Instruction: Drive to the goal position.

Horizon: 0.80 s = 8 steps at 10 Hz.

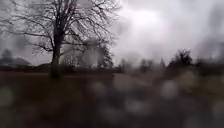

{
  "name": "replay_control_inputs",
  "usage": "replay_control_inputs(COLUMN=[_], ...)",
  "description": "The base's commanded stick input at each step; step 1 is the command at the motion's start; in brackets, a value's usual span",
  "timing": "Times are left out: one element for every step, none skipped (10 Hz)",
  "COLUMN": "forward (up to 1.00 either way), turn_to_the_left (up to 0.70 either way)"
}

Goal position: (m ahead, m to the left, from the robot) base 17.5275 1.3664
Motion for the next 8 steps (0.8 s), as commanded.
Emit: replay_control_inputs(forward=[1.0, 1.0, 1.0, 1.0, 1.0, 1.0, 1.0, 1.0], turn_to_the_left=[-0.1, -0.19, -0.27, -0.35, -0.39, -0.35, -0.32, 0.0])
